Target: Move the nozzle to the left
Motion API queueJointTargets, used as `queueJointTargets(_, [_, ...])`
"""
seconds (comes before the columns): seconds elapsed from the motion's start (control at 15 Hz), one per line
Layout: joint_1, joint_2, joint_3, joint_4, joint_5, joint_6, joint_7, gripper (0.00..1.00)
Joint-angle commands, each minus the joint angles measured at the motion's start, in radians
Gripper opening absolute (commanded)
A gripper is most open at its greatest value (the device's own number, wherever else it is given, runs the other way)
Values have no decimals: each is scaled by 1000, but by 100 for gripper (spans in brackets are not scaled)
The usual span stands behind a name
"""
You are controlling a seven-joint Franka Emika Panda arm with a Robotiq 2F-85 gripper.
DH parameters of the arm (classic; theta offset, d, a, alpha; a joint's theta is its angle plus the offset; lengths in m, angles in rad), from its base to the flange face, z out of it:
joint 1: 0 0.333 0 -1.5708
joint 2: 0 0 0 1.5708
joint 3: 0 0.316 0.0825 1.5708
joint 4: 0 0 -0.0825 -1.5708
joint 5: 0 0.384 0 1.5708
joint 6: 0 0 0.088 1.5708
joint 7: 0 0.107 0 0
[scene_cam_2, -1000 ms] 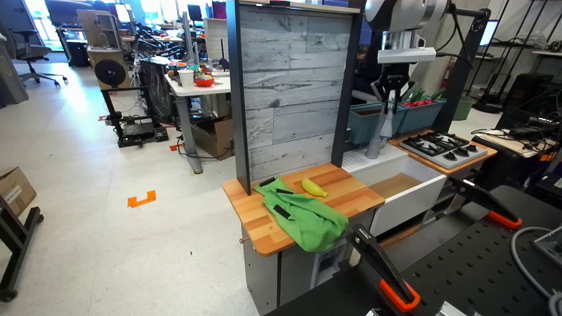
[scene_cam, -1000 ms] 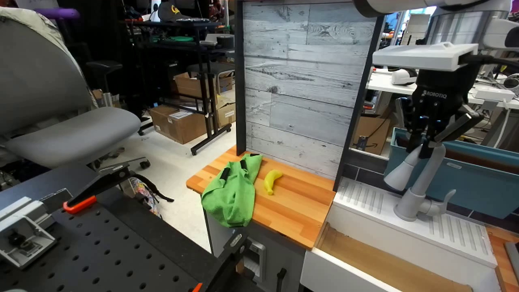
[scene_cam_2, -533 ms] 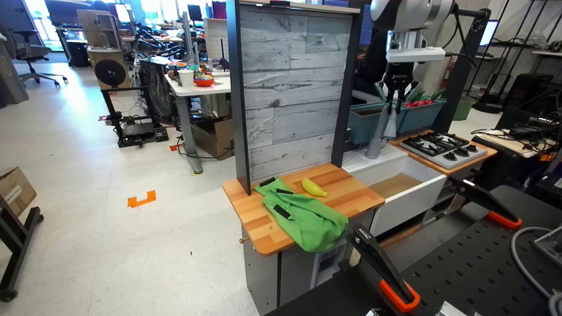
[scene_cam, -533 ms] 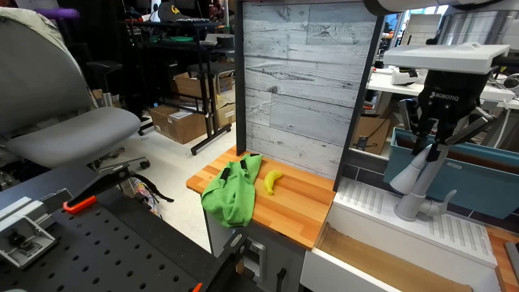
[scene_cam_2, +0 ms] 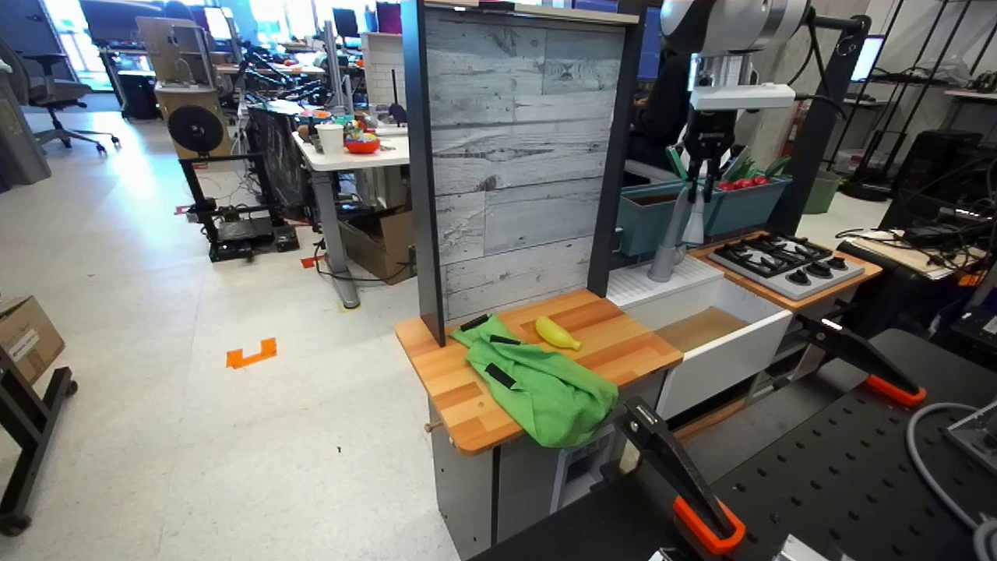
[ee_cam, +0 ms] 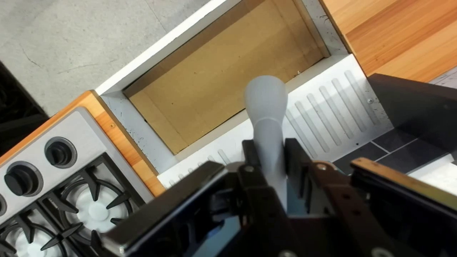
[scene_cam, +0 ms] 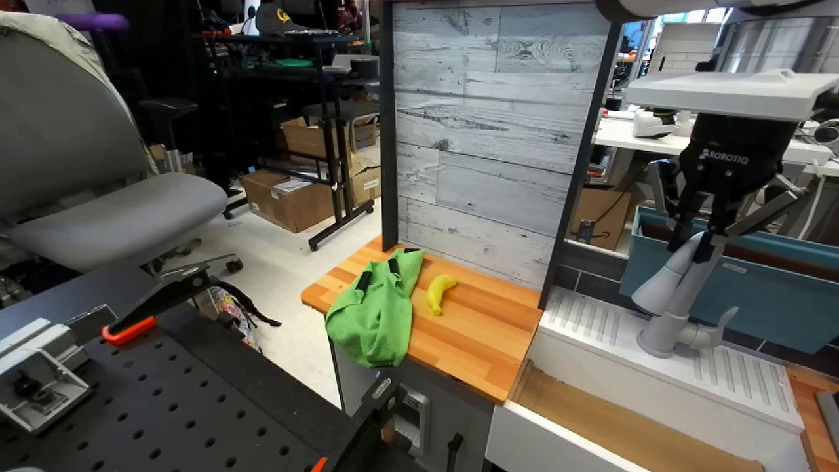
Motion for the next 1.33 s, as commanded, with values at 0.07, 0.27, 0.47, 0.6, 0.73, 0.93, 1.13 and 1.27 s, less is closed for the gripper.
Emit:
queueJointTargets(0.07, [-34,42,-18,63,-53,-15,-24,63])
queueJointTargets(0.27, [-27,35,-33,45,-51,-6,-29,84])
queueJointTargets(0.47, [-22,34,-41,38,-49,-4,-35,100])
queueJointTargets(0.6, [-16,37,-49,33,-51,2,-32,100])
queueJointTargets(0.73, [-16,29,-44,21,-44,12,-40,100])
queueJointTargets(0.93, [-18,9,-36,-10,-35,34,-60,100])
queueJointTargets(1.13, [-14,-27,-31,-54,-27,51,-77,100])
queueJointTargets(1.27, [-14,-59,-25,-101,-19,81,-93,100])
